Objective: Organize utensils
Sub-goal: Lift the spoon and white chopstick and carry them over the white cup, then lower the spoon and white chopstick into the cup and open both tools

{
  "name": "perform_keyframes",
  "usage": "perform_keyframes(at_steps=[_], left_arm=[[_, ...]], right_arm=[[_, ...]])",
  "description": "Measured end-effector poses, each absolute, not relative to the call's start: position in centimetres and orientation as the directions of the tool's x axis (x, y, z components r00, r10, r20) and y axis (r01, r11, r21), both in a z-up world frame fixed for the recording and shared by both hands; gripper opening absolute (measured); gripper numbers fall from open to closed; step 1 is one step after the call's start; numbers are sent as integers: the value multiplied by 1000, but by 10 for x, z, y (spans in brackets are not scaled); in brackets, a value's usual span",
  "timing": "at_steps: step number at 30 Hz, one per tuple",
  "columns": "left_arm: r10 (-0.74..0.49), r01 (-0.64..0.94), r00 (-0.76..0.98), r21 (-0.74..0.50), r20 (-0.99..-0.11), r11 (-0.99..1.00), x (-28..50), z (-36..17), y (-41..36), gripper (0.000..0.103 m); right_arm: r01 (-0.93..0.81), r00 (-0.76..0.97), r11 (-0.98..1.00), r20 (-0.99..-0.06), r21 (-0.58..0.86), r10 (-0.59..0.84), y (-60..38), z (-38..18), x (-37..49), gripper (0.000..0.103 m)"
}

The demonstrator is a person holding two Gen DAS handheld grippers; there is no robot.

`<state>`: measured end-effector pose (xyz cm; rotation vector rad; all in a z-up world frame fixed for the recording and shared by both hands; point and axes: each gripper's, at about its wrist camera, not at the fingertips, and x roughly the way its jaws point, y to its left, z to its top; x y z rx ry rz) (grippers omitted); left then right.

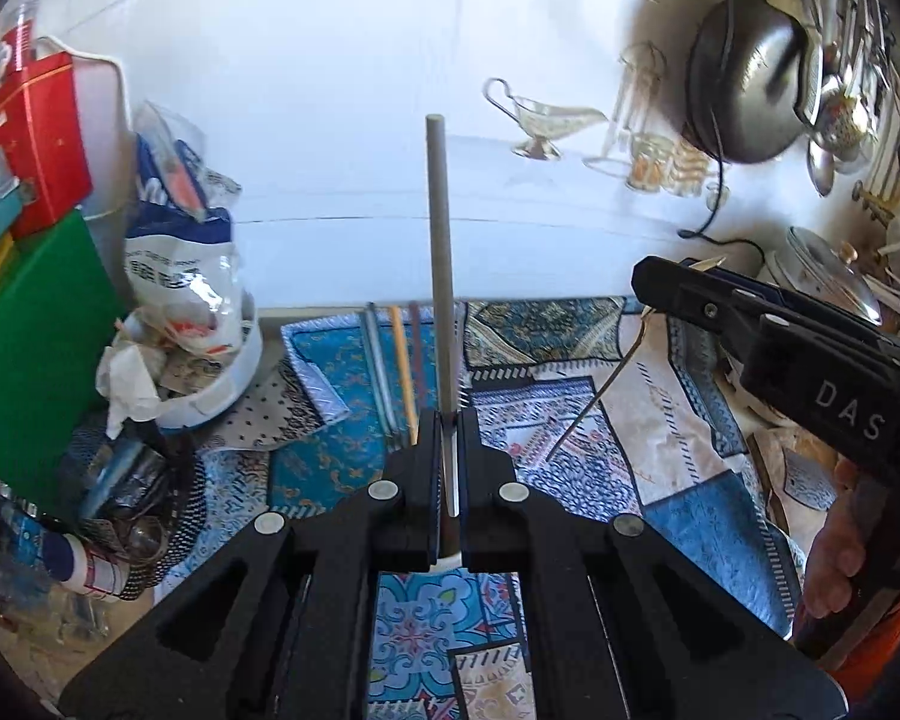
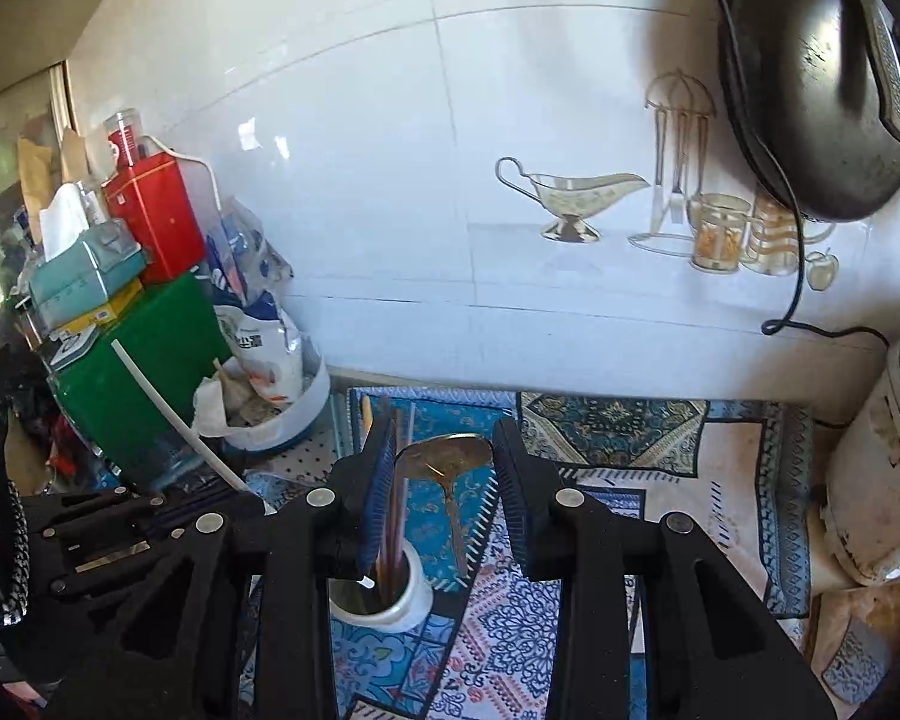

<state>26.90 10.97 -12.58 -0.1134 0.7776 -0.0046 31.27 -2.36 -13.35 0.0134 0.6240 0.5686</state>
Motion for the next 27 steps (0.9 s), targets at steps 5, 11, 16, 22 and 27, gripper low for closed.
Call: perform_keyframes(at_steps=[5,11,16,22,27], left_arm=[[-9,-90,712,-104,-702,990,269,-126,128,3],[9,-136,680,-114,-733,984,278,-149,138,3],[6,-162,628,-124,-778,979,288,-176,140,3],[-9,-176,566,-131,-824,976,296,-202,140,3],[-13,-213,537,-151,-844,965,300,-210,139,3]], right_arm=[[-545,633,817,-545,189,549,-1,-132,309,30],[-562,588,804,-588,196,555,17,-151,318,30],[-546,514,808,-673,222,532,27,-188,334,30],[-544,405,805,-767,235,498,34,-227,349,30],[-568,352,791,-801,229,485,37,-238,357,31]])
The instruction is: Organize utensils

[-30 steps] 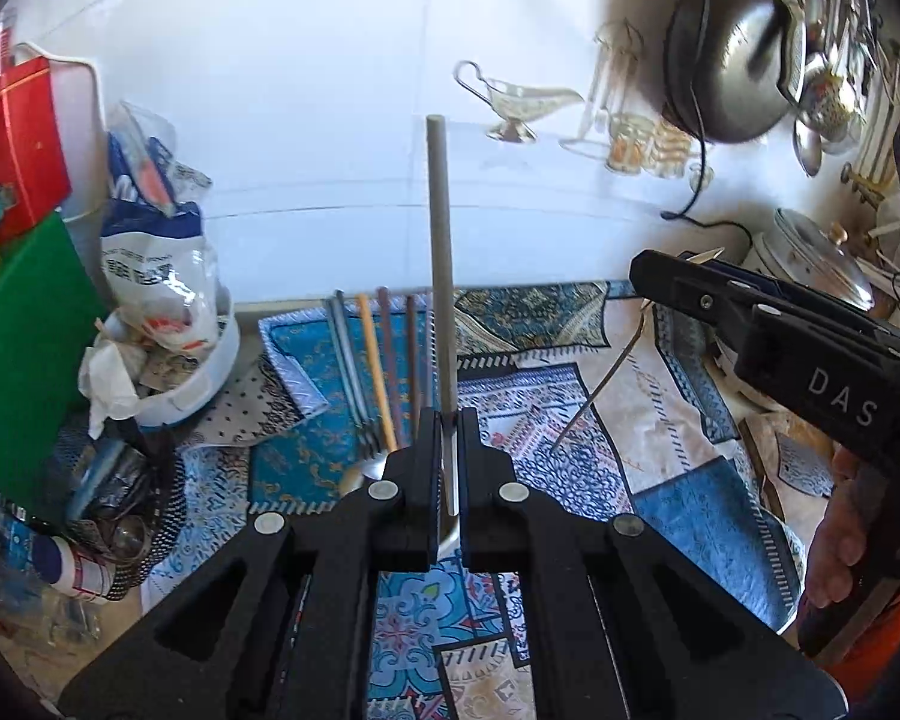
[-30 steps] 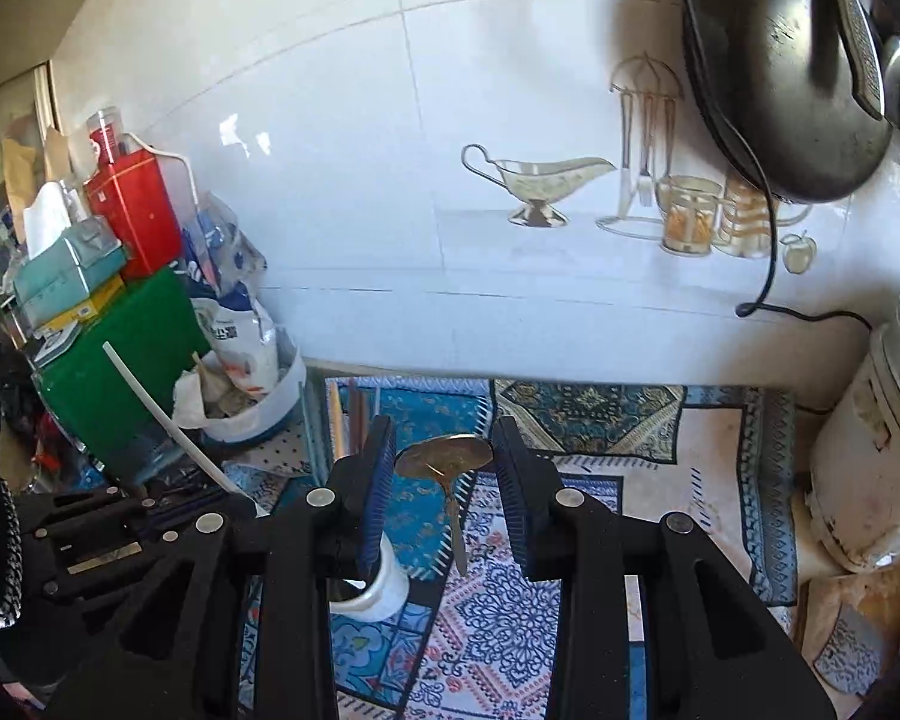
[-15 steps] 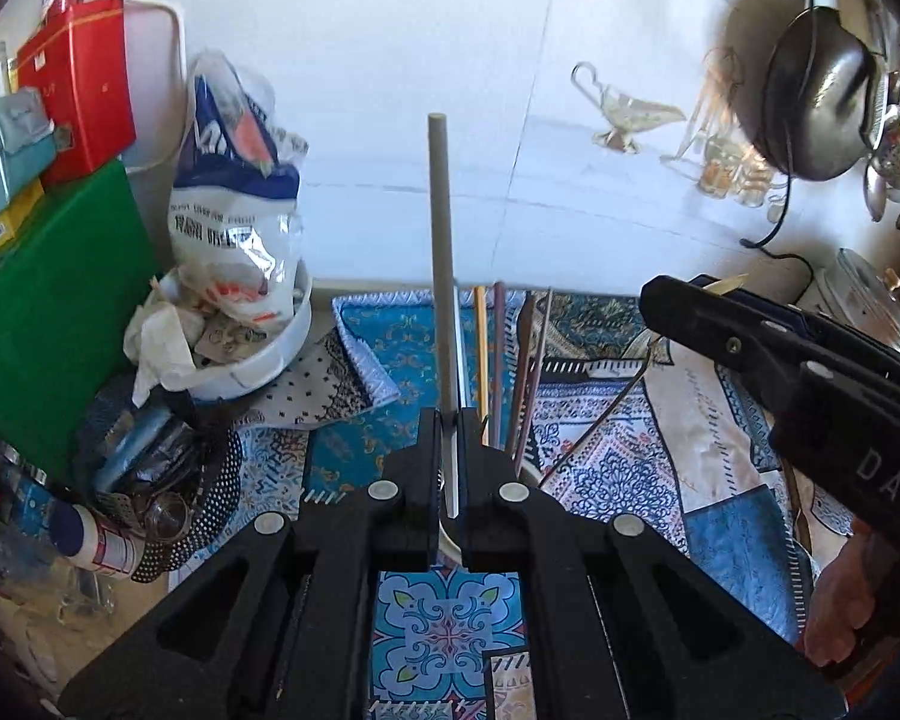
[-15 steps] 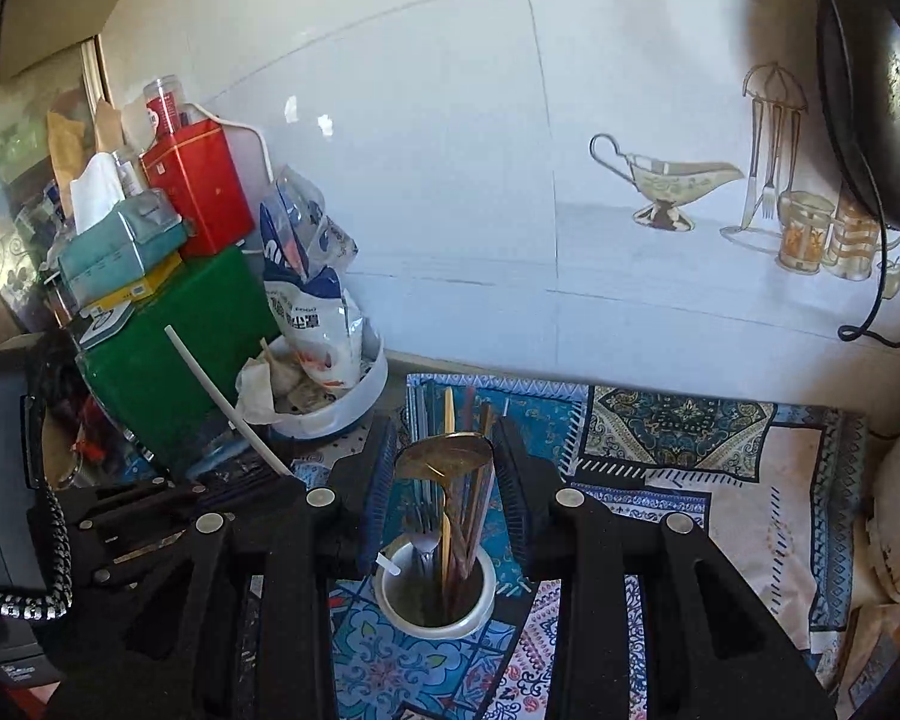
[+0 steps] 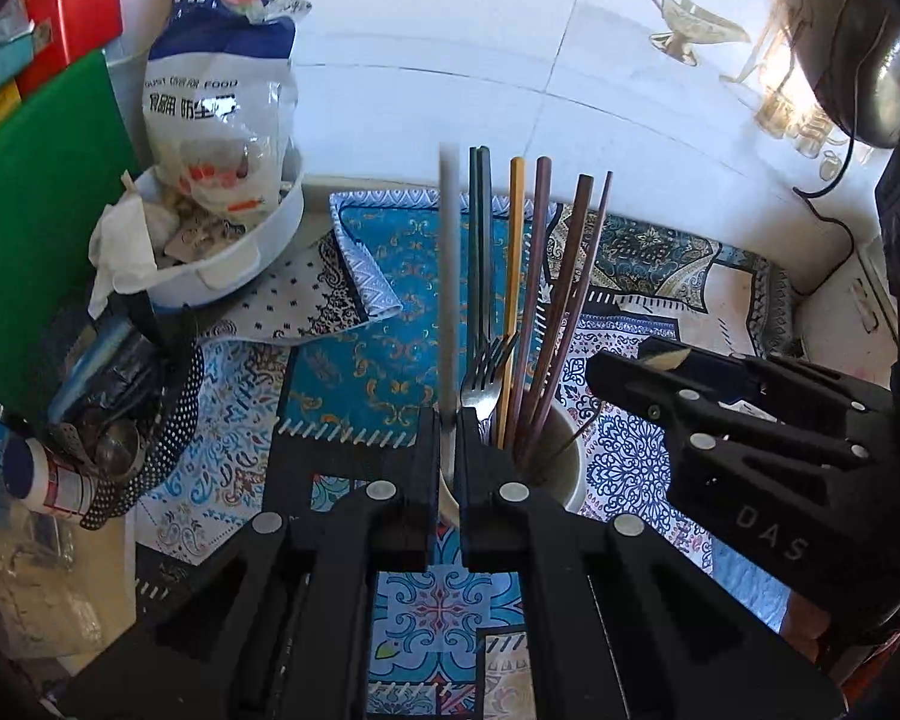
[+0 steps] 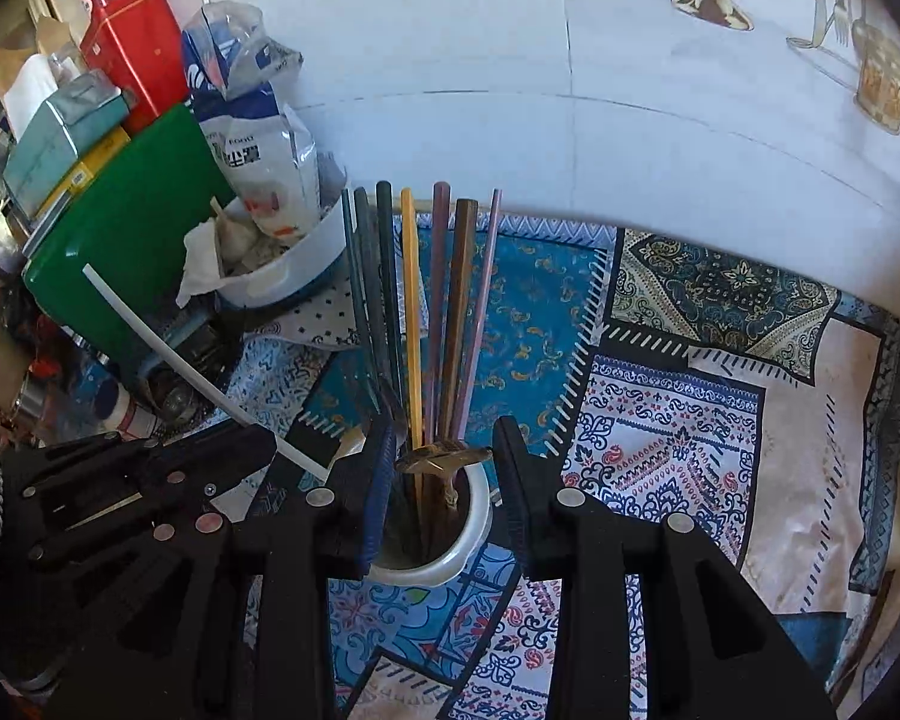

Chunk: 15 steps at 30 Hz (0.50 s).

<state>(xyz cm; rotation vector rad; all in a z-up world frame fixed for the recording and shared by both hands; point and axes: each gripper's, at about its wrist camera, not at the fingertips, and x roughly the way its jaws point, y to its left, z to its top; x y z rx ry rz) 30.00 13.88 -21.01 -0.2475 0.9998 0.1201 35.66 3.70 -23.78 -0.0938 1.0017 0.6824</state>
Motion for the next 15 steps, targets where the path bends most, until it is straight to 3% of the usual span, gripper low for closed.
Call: perform_keyframes(at_steps=[4,8,12,15], left_arm=[[7,-248,550,-155,-835,956,296,-200,137,8],[38,-257,602,-149,-798,955,282,-176,131,21],[69,-245,677,-137,-733,960,253,-140,122,34],[91,-224,737,-115,-669,968,224,-110,114,36]], right_arm=[[-601,371,772,-785,204,497,34,-223,354,33],[-619,412,763,-751,186,517,18,-200,341,34],[-612,475,770,-694,182,541,-11,-172,318,34],[-602,545,780,-627,170,557,-35,-143,289,34]])
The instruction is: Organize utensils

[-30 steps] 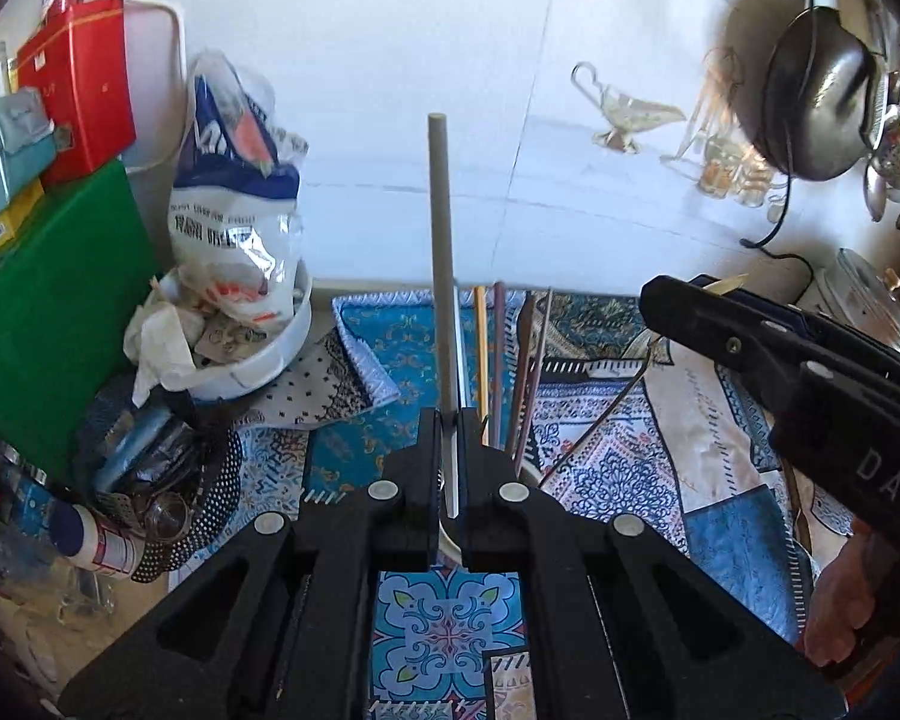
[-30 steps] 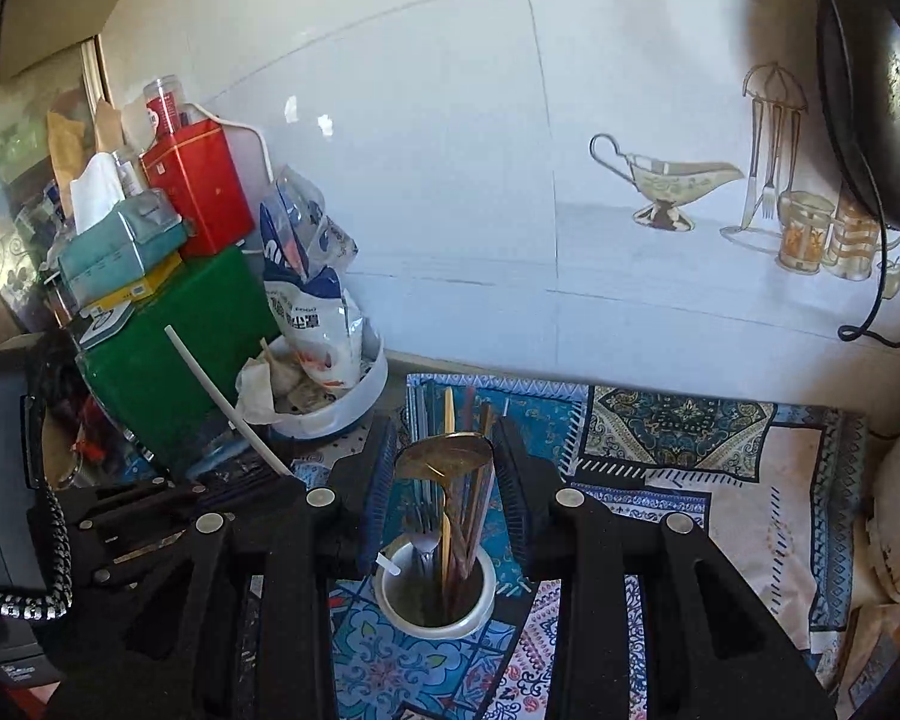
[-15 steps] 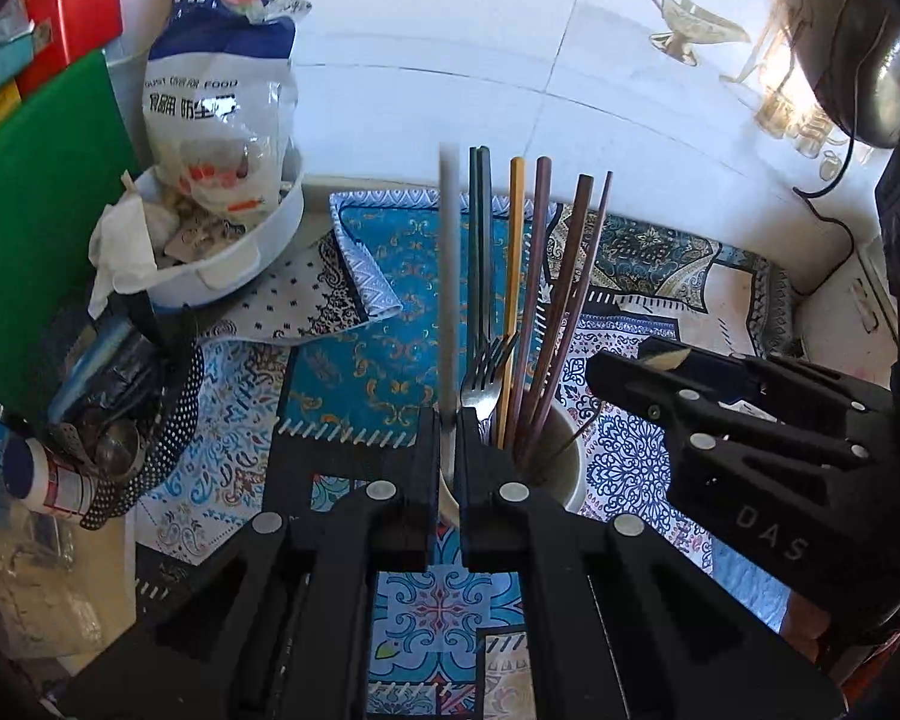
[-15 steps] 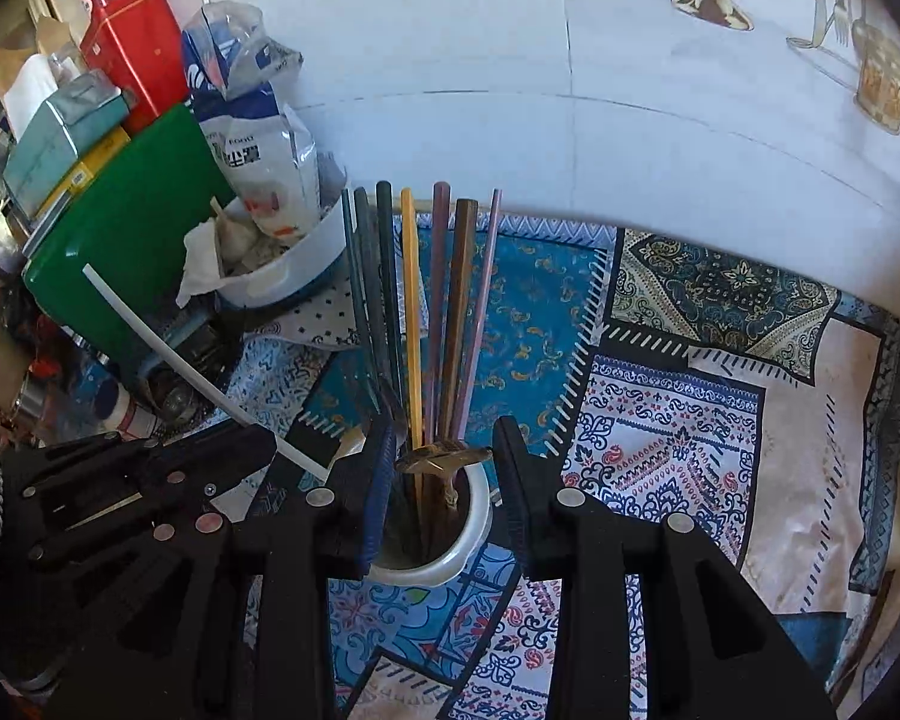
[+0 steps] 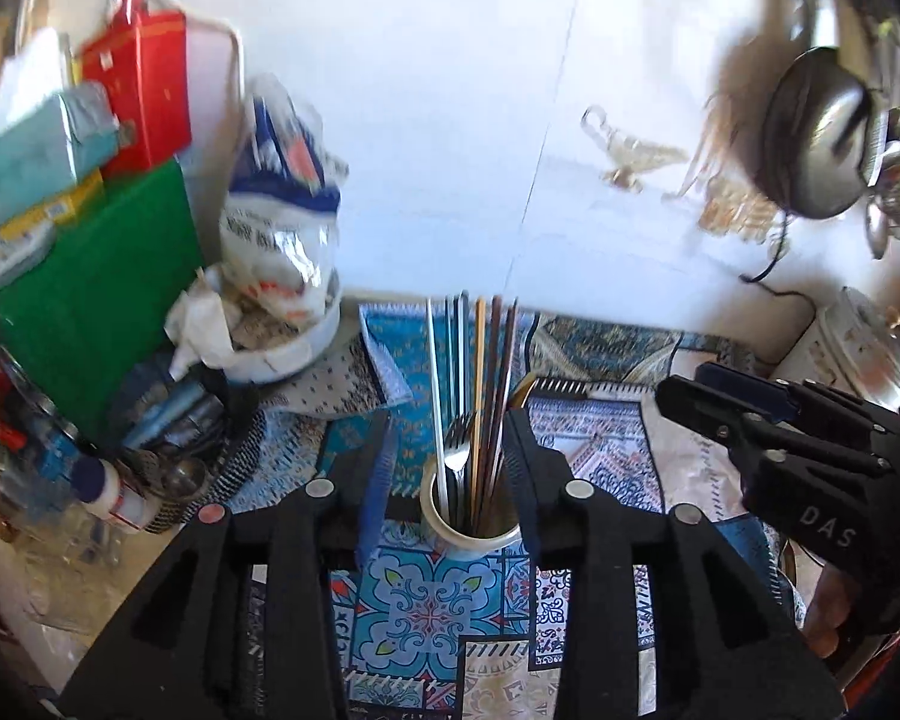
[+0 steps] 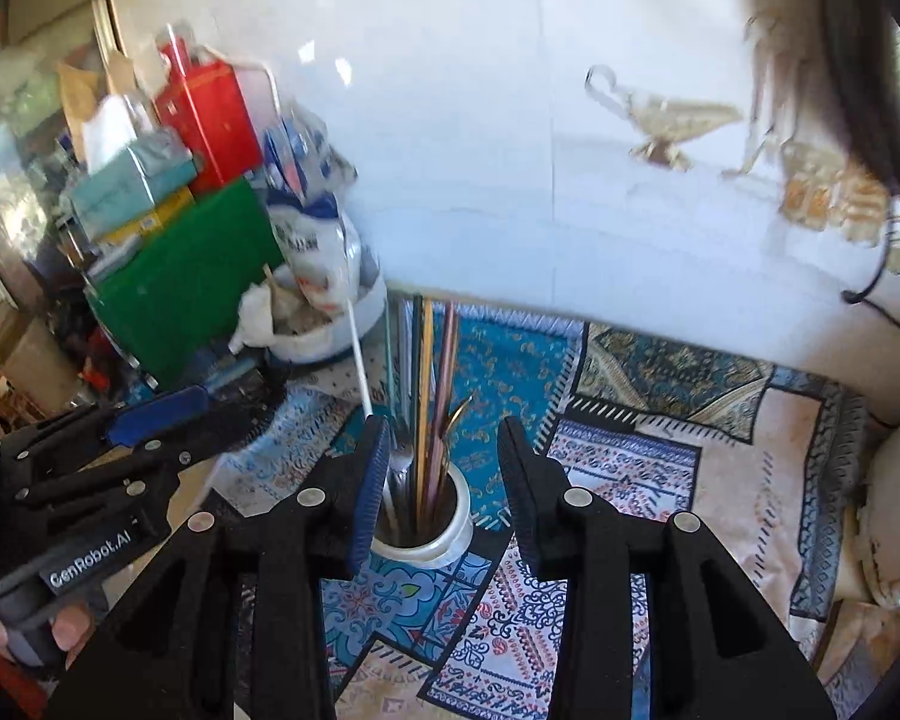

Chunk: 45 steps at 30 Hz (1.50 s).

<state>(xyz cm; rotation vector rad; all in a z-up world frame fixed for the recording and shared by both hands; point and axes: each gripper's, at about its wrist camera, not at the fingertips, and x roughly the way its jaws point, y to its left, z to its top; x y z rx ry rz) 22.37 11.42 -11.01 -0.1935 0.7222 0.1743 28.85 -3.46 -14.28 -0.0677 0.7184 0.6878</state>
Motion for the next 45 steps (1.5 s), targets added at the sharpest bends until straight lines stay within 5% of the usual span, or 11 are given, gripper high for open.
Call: perform_keyframes(at_steps=[11,15,22,45], left_arm=[[86,-126,922,-82,-377,989,76,-12,80,61],[107,-128,952,-53,-288,990,27,2,67,77],[128,-147,962,-63,-239,987,-20,4,63,101],[170,-190,952,-57,-254,980,-37,-8,61,102]], right_arm=[[-508,796,854,-318,113,515,-103,-57,140,39],[-464,853,882,-228,78,469,-114,-46,96,56],[-370,915,928,-156,40,371,-125,-46,56,102],[-318,932,948,-177,25,317,-135,-53,28,103]])
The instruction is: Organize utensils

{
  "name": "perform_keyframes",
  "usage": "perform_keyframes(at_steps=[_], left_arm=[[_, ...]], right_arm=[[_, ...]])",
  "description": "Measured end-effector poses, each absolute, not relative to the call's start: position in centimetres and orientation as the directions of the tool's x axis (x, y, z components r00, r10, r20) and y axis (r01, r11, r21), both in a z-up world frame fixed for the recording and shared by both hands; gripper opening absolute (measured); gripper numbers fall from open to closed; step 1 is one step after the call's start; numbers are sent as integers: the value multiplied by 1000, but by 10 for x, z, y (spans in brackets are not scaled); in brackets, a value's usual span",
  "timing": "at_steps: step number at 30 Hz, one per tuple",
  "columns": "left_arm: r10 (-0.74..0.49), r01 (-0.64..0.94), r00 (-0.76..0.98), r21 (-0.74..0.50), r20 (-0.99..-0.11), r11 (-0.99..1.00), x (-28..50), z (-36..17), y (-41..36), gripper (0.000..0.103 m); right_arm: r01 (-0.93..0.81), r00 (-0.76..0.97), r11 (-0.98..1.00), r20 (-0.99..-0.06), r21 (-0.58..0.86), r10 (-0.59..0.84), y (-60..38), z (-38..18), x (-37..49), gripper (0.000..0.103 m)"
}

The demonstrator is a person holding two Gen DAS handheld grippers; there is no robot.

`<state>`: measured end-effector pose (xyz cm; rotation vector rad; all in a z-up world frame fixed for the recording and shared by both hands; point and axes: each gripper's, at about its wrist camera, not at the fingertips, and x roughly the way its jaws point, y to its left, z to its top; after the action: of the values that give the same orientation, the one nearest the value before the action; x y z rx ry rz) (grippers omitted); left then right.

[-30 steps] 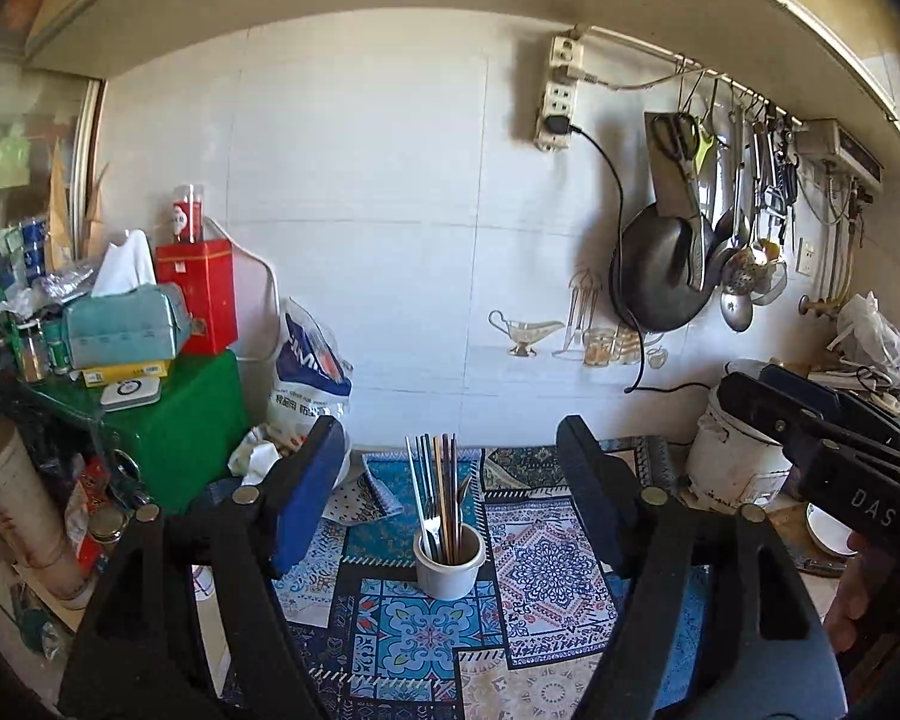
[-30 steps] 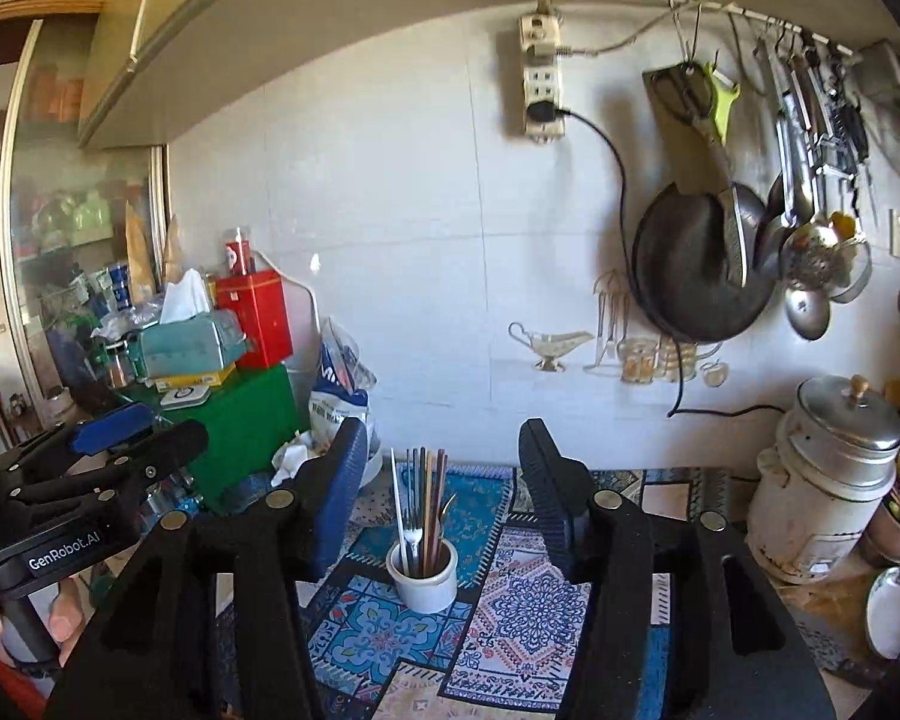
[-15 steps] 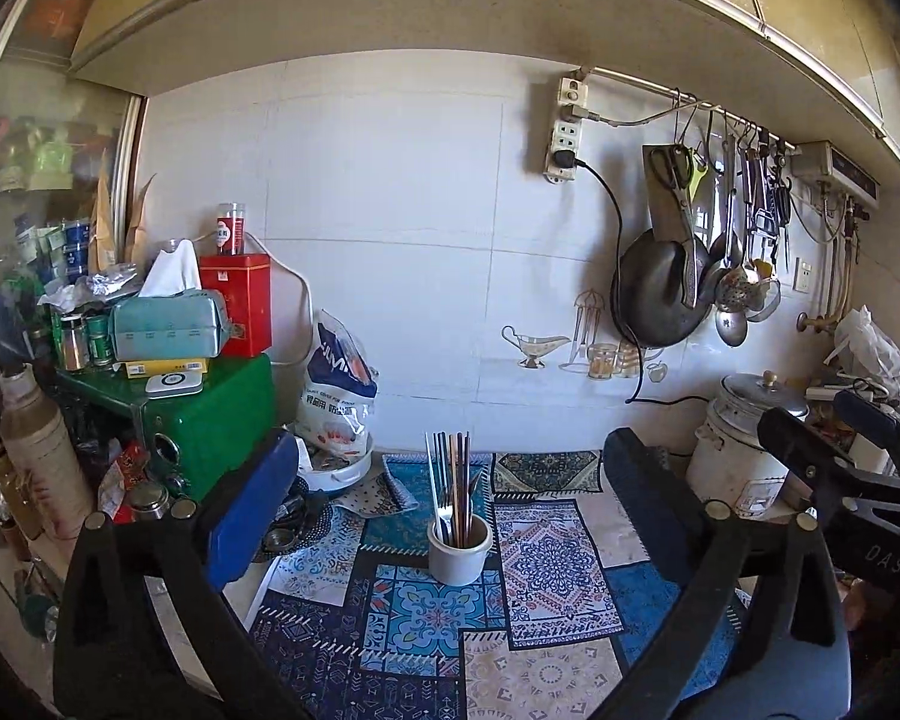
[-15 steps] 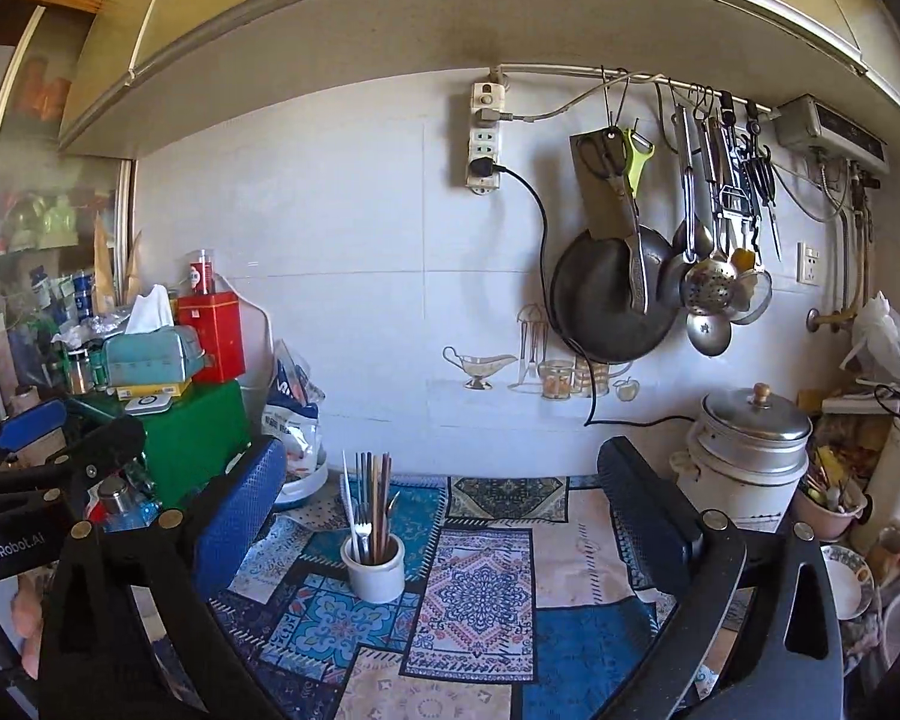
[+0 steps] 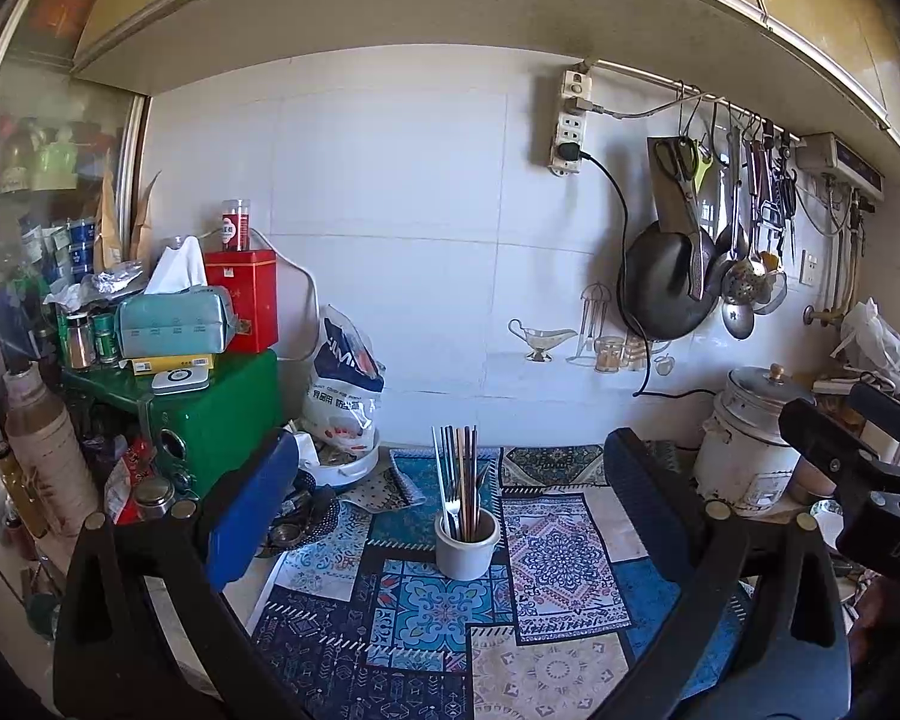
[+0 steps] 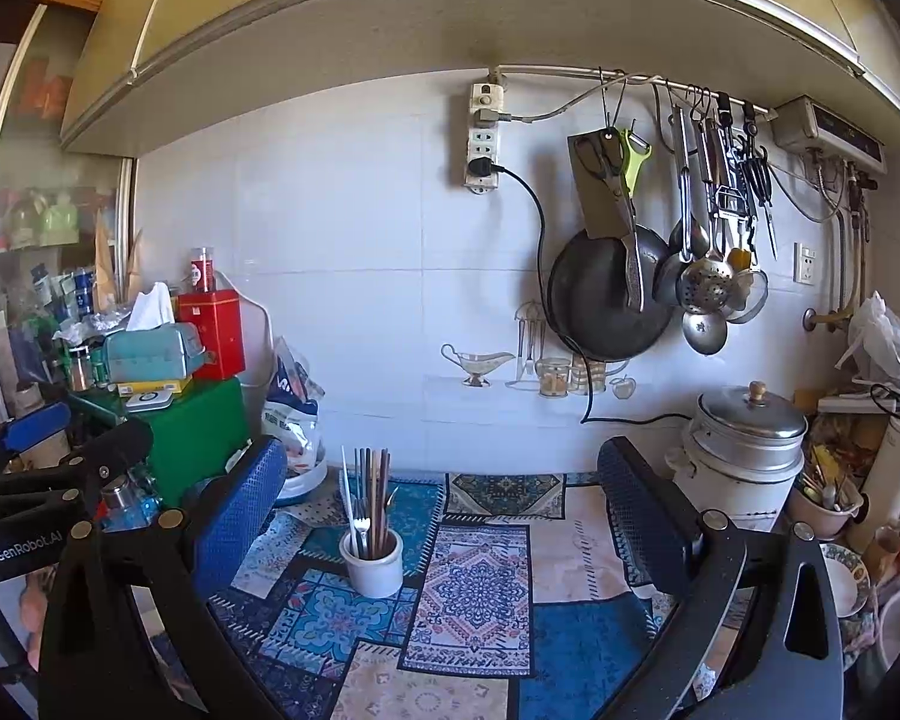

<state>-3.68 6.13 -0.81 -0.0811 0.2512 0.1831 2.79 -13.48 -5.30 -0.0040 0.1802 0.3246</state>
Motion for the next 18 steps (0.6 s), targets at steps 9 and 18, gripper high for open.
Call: perform_keyframes(at_steps=[9,18], left_arm=[[167,-185,952,-50,-255,981,-33,-8,58,102],[164,-180,954,-40,-251,983,-33,-6,53,102]], right_arm=[[-322,932,946,-170,20,321,-135,-50,27,103],[-329,930,944,-160,35,330,-138,-47,26,103]])
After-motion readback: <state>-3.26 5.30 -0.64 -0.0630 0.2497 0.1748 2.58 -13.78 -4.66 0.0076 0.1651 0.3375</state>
